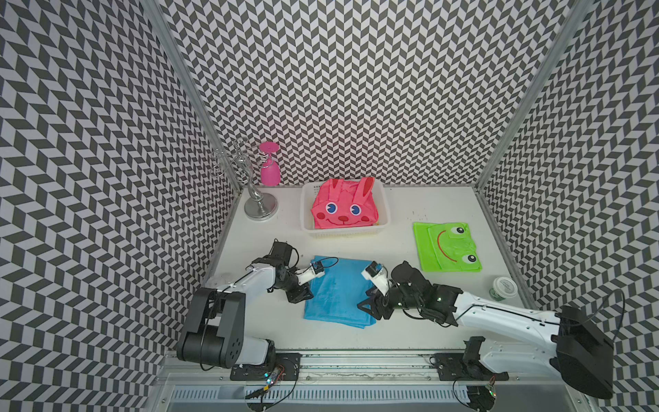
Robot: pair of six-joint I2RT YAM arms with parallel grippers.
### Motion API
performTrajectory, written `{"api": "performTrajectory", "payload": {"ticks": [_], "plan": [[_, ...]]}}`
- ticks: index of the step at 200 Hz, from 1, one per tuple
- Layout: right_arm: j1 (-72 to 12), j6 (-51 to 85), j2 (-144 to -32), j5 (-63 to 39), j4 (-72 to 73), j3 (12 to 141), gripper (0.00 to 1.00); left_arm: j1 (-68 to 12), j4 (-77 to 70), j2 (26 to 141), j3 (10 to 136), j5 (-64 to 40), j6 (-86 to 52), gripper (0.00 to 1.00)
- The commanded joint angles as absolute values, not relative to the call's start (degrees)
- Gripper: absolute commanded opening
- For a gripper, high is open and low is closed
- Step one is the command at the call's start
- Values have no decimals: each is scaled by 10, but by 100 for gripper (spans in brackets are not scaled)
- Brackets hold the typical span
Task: Put the folded raincoat in the basket
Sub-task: Move the raincoat to the center of the board, then pick up the raincoat from the center of the board.
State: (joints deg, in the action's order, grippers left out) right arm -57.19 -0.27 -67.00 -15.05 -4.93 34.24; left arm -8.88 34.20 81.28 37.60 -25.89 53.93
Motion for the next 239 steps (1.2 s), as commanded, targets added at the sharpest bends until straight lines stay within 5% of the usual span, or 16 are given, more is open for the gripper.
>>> {"api": "performTrajectory", "payload": {"ticks": [1,37,96,160,183,213,239], "plan": [[-594,-448,-644,-81,-50,301,70,-84,349,810,374,-272,554,57],[-594,-590,-660,18,-62,279,72,-68,367,793,371,-302,586,67],[-596,-702,-717,32,-36,256,73,7,453,727,381,-415,797,84],[-635,-755,-782,13,66,254,71,10,400,716,317,-347,1041,89],[-643,-762,-808,-18,43,273,62,6,391,718,297,-344,1098,89],[-645,-761,-816,-44,58,275,27,3,377,718,273,-328,1174,86],[-645,-731,-778,-70,98,262,13,1,343,720,254,-335,1196,84]]}}
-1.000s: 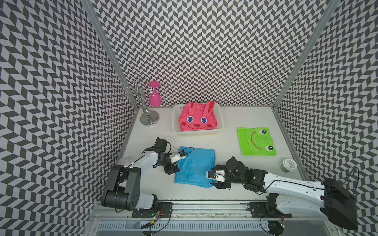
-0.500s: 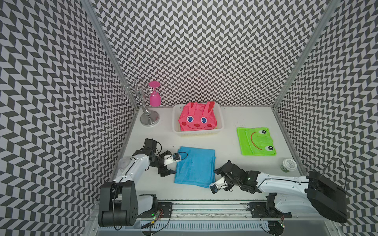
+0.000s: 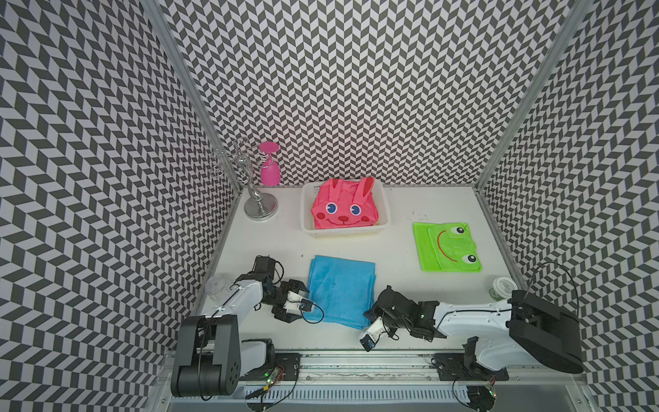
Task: Put the folded raincoat in the basket
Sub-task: Pick up the raincoat from the center of the board.
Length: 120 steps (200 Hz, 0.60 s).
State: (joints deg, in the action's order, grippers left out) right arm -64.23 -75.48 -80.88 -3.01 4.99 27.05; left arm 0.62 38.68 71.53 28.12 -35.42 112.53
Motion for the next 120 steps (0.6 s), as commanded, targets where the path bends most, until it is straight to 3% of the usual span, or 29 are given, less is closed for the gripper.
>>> {"api": "performTrajectory", "payload": {"ticks": [1,21,42,70,84,100,120], "plan": [[-644,-729,-776,-72,100,261,12,1,342,719,254,-336,1197,84],[-621,-677,-739,-124,136,257,4,-1,327,718,246,-348,1223,81],[-593,-637,-709,-165,161,255,0,-4,306,720,243,-360,1229,70],[-545,-573,-678,-224,188,254,0,-5,316,722,261,-375,1225,62],[-526,-543,-664,-239,209,244,0,-4,322,722,270,-383,1213,64],[-497,-484,-647,-257,246,231,0,-4,317,721,269,-387,1209,75],[-463,-435,-632,-279,270,220,0,-4,309,724,262,-394,1208,82]]}}
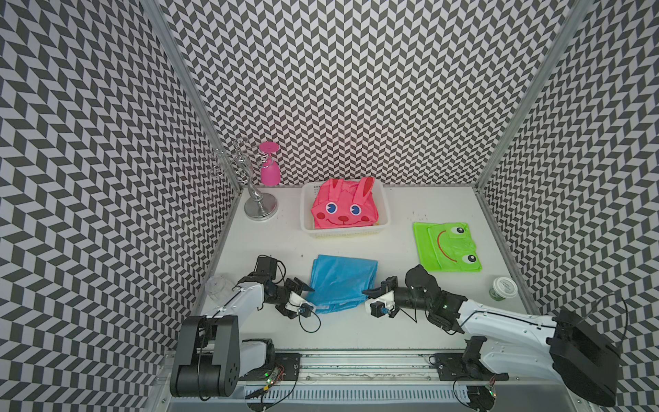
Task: Put the folded raincoat in the basket
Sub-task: Pick up the raincoat from the center of the board.
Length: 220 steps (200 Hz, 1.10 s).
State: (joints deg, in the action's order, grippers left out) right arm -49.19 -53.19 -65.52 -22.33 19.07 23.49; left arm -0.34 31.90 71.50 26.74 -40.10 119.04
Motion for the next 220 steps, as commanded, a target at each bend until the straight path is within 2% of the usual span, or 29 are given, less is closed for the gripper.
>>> {"api": "performTrajectory", "payload": {"ticks": [1,18,55,102,160,170,201,220], "plan": [[-461,-432,-631,-279,270,219,0,-4,308,724,261,-395,1208,82],[-445,-398,-622,-284,292,210,0,-4,293,723,254,-415,1191,93],[-421,-337,-629,-294,323,207,0,-5,293,720,257,-497,1185,98],[-384,-167,-664,-289,380,233,0,-10,254,711,238,-566,1196,100],[-358,-10,-714,-275,377,285,0,-10,156,711,252,-636,1035,100],[-353,4,-721,-280,386,287,0,-11,149,710,255,-658,1014,97],[-347,20,-728,-285,398,290,0,-10,129,709,290,-684,906,79],[-343,19,-728,-287,391,290,0,-10,109,710,326,-677,785,74]]}}
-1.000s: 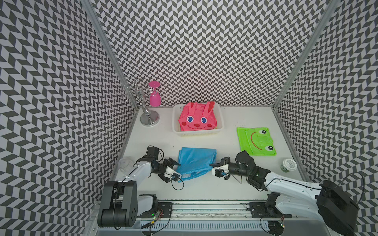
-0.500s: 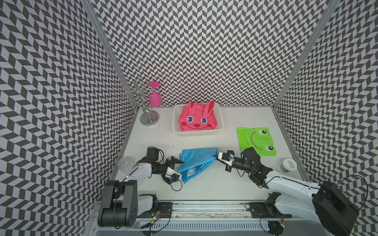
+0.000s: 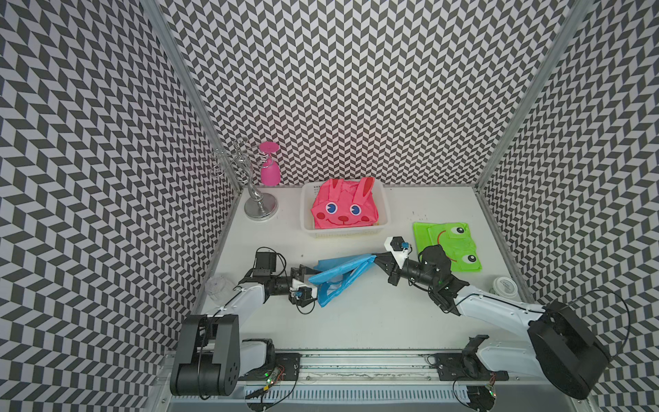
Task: Put the folded raincoat in the basket
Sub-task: Pick up the raincoat from the center of the board.
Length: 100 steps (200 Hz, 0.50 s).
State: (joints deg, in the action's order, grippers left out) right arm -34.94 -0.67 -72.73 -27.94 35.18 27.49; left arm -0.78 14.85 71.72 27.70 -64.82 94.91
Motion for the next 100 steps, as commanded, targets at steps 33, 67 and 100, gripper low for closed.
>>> {"api": "performTrajectory", "payload": {"ticks": [33,67,100], "plan": [[-338,28,-724,-292,413,282,0,-9,183,717,385,-694,779,20],[-332,32,-716,-300,413,290,0,-3,245,717,417,-716,827,8],[-319,46,-690,-325,384,309,0,5,292,732,481,-691,788,1]]}}
